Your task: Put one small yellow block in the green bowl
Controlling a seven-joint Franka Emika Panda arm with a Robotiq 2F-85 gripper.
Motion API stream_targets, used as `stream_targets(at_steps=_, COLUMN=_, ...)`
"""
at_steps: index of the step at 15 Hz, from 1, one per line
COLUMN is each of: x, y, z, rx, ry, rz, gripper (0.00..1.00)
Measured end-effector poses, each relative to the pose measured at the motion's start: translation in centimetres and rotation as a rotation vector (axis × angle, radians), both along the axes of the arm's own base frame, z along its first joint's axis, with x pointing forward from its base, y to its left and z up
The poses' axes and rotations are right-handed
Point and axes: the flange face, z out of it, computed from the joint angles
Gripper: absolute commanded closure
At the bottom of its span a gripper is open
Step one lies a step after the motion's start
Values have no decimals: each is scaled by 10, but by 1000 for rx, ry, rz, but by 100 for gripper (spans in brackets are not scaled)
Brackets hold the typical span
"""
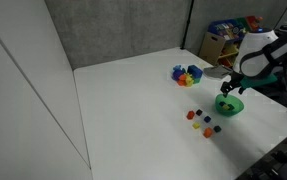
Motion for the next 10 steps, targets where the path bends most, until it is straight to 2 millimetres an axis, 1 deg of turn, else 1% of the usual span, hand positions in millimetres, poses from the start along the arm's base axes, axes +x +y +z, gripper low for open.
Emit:
stream_targets(at_steps=5, x=1, y=20, z=32, rx=61, ry=38, rz=64, gripper=0)
stream_targets(at_steps=8, x=1, y=26, z=42, rx=80, ry=55, rz=95, gripper=0)
stream_targets(at_steps=10, x=0, y=27, z=43, rx=83, ry=56, rz=103, gripper=0)
